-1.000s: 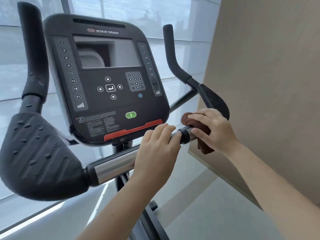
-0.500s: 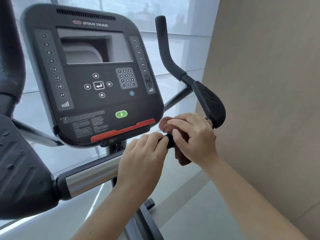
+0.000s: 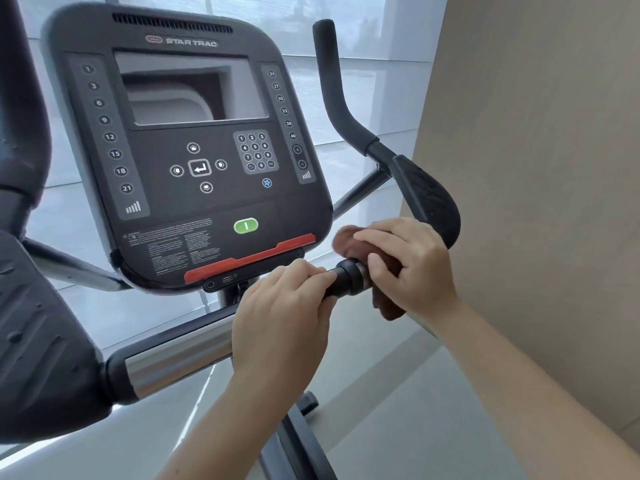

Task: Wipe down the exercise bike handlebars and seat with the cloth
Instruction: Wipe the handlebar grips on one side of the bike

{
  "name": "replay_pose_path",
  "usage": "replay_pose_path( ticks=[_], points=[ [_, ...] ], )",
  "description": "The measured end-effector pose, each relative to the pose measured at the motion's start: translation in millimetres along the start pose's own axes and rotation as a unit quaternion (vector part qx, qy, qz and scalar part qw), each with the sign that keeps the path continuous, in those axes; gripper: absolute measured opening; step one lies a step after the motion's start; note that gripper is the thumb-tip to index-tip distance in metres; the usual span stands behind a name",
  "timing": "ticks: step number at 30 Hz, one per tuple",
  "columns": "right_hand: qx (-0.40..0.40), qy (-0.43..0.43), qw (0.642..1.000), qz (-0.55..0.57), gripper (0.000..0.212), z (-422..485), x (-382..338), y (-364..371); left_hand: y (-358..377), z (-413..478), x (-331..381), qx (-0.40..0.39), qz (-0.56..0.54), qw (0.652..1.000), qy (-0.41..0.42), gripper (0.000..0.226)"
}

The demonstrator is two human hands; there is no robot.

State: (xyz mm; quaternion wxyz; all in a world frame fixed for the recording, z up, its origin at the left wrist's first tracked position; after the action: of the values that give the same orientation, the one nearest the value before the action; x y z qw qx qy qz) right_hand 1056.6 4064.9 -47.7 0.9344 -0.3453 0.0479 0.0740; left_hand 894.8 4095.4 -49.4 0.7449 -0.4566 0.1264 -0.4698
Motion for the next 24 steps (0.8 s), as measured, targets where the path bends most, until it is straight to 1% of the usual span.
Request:
replay_pose_path(
  ticks=[3, 6, 8, 10, 11, 12, 13, 16, 19, 20, 22, 24],
  points=[
    [0.015, 0.085, 0.996, -0.012, 0.029, -1, 35, -16, -1, 0, 0, -0.005, -0.003, 1.0, -0.012, 0.022],
    [0.067, 0.118, 0.991, -0.014, 0.027, -8, 12, -3, -1, 1, 0, -0.006, -0.009, 1.0, -0.013, 0.021],
    [0.089, 0.074, 0.993, -0.004, 0.025, -10, -19, 11, -1, 3, 0, -0.006, -0.017, 1.0, -0.013, 0.016],
    [0.073, -0.001, 0.997, 0.006, 0.026, -9, -33, 15, -2, 4, -1, -0.006, -0.025, 0.999, -0.022, 0.013],
    [0.063, -0.026, 0.998, 0.002, 0.027, -8, -28, 12, -2, 4, -1, -0.01, -0.028, 0.999, -0.029, 0.015],
    [0.059, -0.031, 0.998, -0.006, 0.028, -7, -16, 8, -2, 5, -2, -0.012, -0.032, 0.999, -0.036, 0.018],
    [0.061, -0.015, 0.998, -0.016, 0.028, -6, 0, 0, -3, 5, -3, -0.013, -0.036, 0.998, -0.043, 0.021],
    [0.074, 0.057, 0.995, -0.024, 0.029, -7, 37, -15, -4, 5, -4, -0.014, -0.04, 0.998, -0.055, 0.024],
    [0.116, 0.095, 0.989, -0.003, 0.027, -12, 15, -1, -4, 6, -4, -0.009, -0.038, 0.998, -0.056, 0.023],
    [0.123, 0.085, 0.989, 0.002, 0.027, -14, -2, 7, -4, 6, -3, -0.009, -0.039, 0.998, -0.054, 0.022],
    [0.115, 0.027, 0.993, 0.009, 0.027, -16, -27, 17, -5, 7, -3, -0.004, -0.042, 0.998, -0.048, 0.018],
    [0.088, -0.027, 0.996, 0.005, 0.029, -12, -22, 12, -4, 7, -3, -0.007, -0.045, 0.998, -0.048, 0.019]
  ],
)
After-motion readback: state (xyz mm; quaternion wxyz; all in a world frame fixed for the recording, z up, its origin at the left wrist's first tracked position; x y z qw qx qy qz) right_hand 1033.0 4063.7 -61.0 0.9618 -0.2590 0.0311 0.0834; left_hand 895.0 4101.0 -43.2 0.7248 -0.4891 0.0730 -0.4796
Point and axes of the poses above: each hand's wrist, its own z-axis towards the middle knuckle, its own y-axis out of the palm, x = y × z, the point moved 6 cm from there along z, towards the middle knuckle, and after that the axes turned 10 degrees about -x, right-handed, at the moved point
